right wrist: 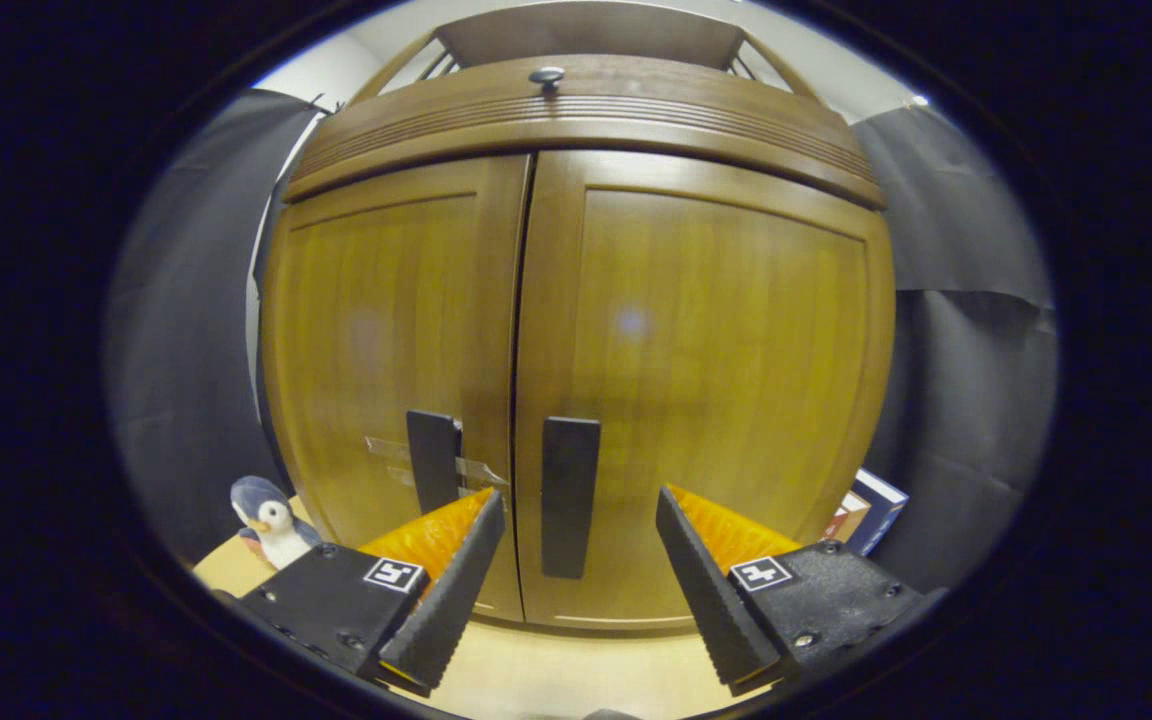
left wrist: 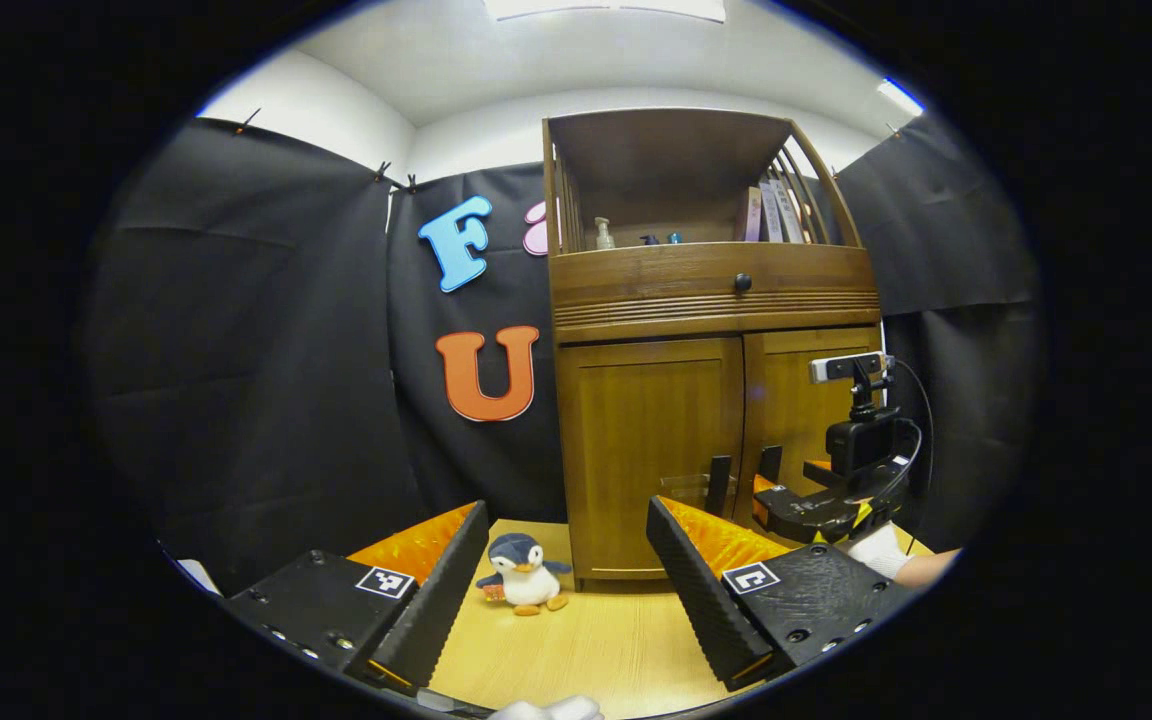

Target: Open the right door of the double-door shoe cabinet with the right hand, and open the left door with the left hand.

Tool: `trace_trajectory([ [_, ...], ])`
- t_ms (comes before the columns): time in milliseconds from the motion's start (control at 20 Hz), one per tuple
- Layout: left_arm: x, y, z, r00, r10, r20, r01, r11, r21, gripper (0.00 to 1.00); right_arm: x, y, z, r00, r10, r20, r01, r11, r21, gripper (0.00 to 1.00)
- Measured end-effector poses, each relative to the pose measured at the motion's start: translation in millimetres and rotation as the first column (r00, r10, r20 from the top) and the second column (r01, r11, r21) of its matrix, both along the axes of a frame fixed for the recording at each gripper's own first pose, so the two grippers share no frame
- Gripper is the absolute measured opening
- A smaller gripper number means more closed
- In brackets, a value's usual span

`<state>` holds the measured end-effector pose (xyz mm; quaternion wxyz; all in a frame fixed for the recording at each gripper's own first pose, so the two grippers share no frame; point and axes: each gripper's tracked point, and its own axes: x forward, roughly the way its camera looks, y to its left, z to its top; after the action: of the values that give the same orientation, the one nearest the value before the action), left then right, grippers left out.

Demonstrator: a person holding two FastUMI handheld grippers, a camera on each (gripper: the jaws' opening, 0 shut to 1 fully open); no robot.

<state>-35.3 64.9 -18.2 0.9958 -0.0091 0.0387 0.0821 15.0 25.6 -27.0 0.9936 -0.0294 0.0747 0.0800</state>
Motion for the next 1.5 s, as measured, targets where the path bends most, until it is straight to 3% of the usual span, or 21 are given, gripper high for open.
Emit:
trace_trajectory([
  [200,-6.2,12.7,-3.1,0.999,0.044,-0.013,-0.044,0.999,-0.009,0.96,-6.3,-3.4,24.3,1.0,-0.001,-0.009,0.001,1.0,0.003,0.82],
  [700,-25.9,30.6,0.1,0.992,0.125,-0.015,-0.125,0.992,-0.01,0.96,26.6,-7.7,2.0,0.996,-0.03,-0.078,0.035,0.997,0.065,0.39],
  [1150,-38.2,19.7,-3.2,0.994,0.113,0.003,-0.113,0.993,-0.043,0.96,23.2,-8.3,-3.6,0.995,0.006,-0.099,-0.002,0.999,0.045,0.31],
  [1500,-44.5,7.0,-4.0,0.999,0.048,0.012,-0.048,0.997,-0.061,0.96,-37.1,-32.3,-5.4,0.993,0.044,-0.112,-0.04,0.999,0.037,0.28],
])
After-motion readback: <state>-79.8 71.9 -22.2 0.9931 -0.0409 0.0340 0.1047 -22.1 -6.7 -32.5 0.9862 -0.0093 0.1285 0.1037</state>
